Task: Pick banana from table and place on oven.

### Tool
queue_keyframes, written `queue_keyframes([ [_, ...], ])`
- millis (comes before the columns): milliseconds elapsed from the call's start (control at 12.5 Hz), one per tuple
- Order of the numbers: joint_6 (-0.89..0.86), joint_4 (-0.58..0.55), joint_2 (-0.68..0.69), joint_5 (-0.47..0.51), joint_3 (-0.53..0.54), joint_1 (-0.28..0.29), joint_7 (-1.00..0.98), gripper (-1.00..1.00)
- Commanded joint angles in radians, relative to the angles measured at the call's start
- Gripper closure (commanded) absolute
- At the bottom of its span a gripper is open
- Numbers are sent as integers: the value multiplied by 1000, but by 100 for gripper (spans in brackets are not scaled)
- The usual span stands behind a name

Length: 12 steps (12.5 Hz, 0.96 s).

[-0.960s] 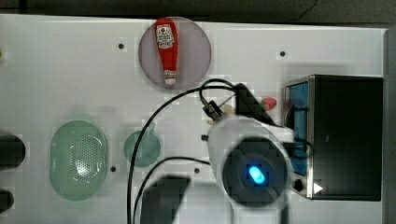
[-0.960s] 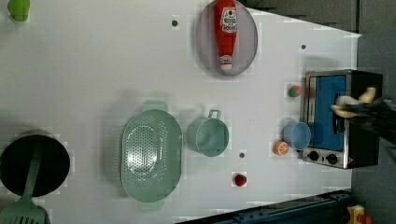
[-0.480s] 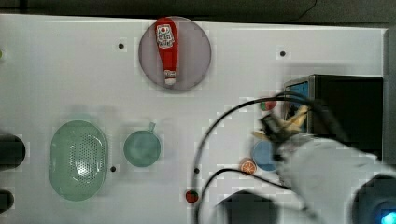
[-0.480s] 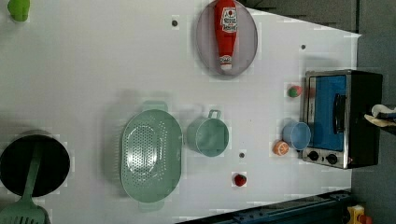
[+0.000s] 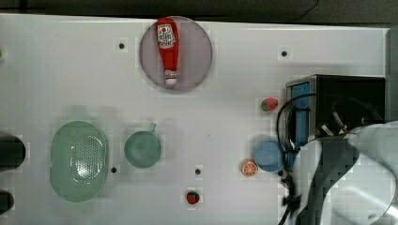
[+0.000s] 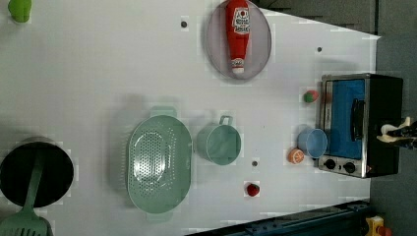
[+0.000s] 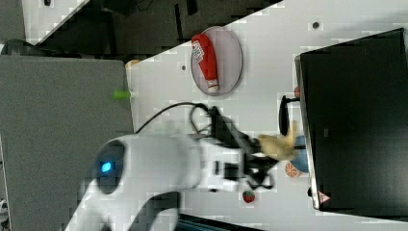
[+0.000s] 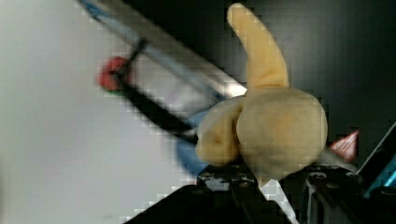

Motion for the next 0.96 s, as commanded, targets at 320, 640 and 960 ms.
queue_keyframes([
  [320,87,205,180,51,-71,0,-356,48],
  [640,121,203,230,134,-88,-12,-421,40],
  [960,130,198,229,135,-88,-12,-451,-49],
])
